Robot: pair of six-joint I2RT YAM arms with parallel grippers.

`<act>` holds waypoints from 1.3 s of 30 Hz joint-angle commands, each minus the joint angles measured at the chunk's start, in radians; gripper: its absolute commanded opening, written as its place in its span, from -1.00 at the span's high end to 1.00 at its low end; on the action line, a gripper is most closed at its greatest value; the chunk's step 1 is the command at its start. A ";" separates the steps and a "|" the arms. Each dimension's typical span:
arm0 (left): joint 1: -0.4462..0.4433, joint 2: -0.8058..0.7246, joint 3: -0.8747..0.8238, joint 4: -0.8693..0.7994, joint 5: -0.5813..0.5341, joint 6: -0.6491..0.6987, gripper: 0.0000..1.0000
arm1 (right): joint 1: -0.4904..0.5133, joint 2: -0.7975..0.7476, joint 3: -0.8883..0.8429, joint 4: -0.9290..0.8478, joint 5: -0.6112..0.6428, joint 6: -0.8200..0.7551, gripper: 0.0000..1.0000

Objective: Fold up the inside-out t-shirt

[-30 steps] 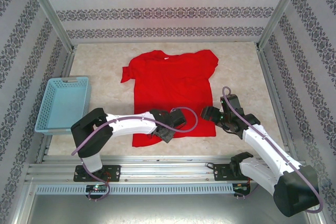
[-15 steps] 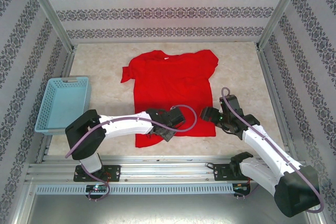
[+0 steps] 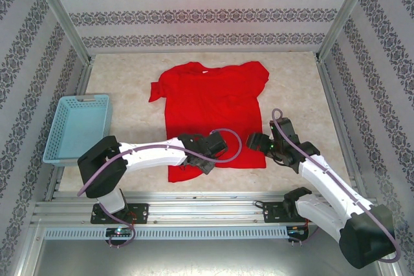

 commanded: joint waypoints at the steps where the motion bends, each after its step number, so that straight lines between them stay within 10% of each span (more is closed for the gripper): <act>1: -0.009 0.018 -0.011 -0.003 -0.015 0.002 0.64 | 0.015 -0.010 -0.012 0.001 0.021 0.008 -0.64; 24: -0.005 -0.088 -0.027 -0.007 -0.057 -0.009 0.85 | 0.045 0.044 -0.004 0.043 0.011 -0.002 -0.65; 39: 0.096 -0.136 -0.088 0.139 0.114 -0.042 0.92 | 0.507 0.186 -0.056 0.294 0.263 -0.109 -0.67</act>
